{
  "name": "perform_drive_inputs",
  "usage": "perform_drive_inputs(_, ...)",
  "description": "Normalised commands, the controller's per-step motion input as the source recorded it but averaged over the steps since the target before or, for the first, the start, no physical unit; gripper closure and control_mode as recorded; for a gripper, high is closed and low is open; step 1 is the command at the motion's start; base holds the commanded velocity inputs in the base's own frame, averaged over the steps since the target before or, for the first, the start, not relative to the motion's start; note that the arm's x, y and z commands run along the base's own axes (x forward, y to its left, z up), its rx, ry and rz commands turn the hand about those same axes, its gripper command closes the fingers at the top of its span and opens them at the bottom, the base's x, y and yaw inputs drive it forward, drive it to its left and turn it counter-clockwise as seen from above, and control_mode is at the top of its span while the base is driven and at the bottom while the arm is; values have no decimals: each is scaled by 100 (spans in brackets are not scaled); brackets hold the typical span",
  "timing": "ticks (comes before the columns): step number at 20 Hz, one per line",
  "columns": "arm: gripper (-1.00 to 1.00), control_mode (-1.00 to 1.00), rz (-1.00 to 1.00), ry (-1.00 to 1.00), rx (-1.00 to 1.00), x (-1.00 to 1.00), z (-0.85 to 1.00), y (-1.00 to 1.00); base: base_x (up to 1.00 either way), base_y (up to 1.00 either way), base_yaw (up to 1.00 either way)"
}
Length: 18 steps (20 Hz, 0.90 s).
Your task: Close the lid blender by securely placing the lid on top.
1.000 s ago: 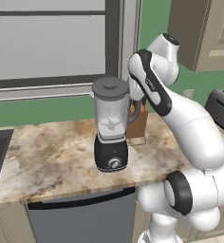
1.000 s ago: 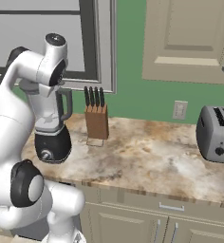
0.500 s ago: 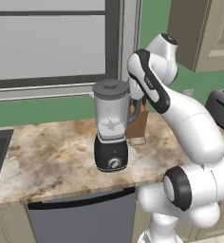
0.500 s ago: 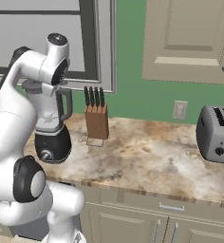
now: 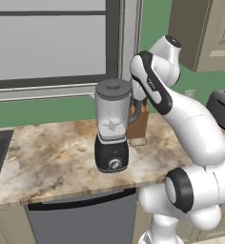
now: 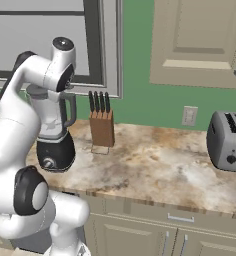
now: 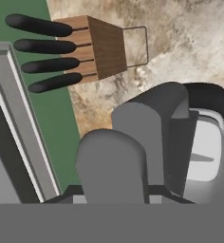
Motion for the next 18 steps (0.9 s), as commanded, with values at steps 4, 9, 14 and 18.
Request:
perform_drive_inputs(4, 100, -100, 3, 0, -1, -15, -15, 26, 0, 0, 0)
perform_drive_inputs(9, 100, -100, 9, 0, 0, -38, 0, 29, 0, 0, 0)
perform_drive_inputs(14, 100, -100, 6, 0, 0, -42, 0, 2, 0, 0, 0)
perform_drive_inputs(18, 100, -100, 1, 20, -1, -2, -3, 0, 0, 0, 0)
